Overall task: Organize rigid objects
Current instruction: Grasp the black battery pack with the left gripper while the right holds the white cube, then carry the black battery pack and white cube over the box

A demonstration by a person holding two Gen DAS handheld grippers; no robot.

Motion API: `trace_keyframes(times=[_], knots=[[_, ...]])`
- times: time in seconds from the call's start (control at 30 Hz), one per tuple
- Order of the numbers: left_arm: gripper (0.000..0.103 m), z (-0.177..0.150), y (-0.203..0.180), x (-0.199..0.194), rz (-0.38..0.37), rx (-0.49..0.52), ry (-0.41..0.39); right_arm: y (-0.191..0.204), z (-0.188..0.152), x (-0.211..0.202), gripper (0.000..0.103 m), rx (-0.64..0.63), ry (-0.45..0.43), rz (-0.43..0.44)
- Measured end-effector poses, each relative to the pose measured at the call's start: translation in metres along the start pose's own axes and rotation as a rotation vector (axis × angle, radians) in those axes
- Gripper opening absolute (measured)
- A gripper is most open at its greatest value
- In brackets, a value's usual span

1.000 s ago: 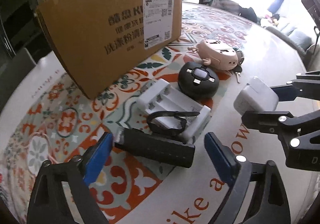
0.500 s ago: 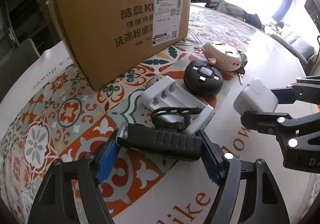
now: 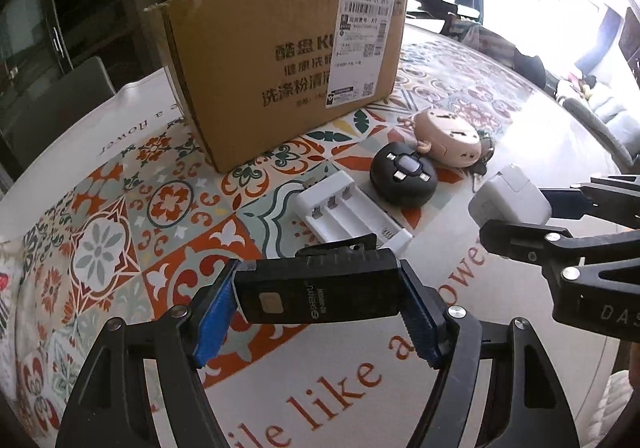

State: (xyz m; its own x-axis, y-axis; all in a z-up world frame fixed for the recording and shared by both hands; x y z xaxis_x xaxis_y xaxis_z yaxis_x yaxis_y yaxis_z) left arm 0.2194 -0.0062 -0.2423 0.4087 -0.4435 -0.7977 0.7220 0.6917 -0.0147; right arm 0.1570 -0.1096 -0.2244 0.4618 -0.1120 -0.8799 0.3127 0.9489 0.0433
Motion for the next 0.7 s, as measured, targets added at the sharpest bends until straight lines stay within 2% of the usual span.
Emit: trace_keyframes(times=[0.27,0.7], knots=[[0.074,0.012,-0.001,-0.016,0.054,-0.049,-0.028,-0.003,0.012,-0.017,0.046,-0.028,-0.052,0.018],[0.074,0.052,0.0,-0.061,0.154,-0.211,-0.093,-0.014,0.05,-0.059,0.046,-0.09,-0.181,0.056]])
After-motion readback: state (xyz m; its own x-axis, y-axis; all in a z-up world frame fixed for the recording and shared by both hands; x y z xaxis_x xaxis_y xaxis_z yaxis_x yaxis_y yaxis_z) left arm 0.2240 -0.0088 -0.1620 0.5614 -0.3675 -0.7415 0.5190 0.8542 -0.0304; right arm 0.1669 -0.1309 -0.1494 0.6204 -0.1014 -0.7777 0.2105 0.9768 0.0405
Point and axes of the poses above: each gripper's, at about its wrist camera, not at the fingertips, and x roughly the way its jaws point, y to its left, z to its top, the point moved 4 cm from there along x, roughly the way its jaws point, and after that the axes turned 2 degrees about -x, right-handed, at the moved point
